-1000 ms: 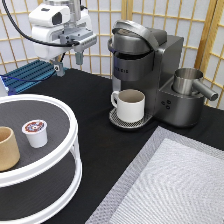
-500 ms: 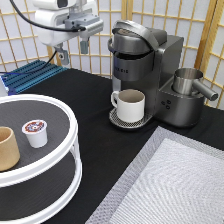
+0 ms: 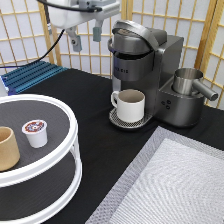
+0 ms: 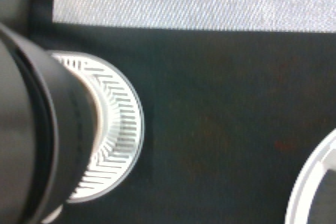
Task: Make coffee
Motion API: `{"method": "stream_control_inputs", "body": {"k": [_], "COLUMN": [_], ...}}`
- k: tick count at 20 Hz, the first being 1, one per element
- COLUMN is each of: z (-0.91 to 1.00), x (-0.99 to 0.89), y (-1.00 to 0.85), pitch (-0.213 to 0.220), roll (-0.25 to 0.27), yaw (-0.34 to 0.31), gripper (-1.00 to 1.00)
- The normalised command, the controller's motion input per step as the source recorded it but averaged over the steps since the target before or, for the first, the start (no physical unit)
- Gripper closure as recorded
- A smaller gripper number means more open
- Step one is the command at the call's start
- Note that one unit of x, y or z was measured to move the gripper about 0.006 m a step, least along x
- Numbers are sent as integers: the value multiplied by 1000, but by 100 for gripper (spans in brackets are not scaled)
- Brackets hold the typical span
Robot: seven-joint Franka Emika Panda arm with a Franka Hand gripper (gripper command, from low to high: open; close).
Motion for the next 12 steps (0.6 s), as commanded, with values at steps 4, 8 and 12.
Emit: {"method": "stream_control_inputs", "body": {"k": [4,8,12], "z": [541,286,149], "x": [849,726,481], "y": [63,139,181], "pitch": [145,120,93], "roll": [91,69,60], "yaw": [-45,-61,-38], "gripper": [-100,-100,-100]}}
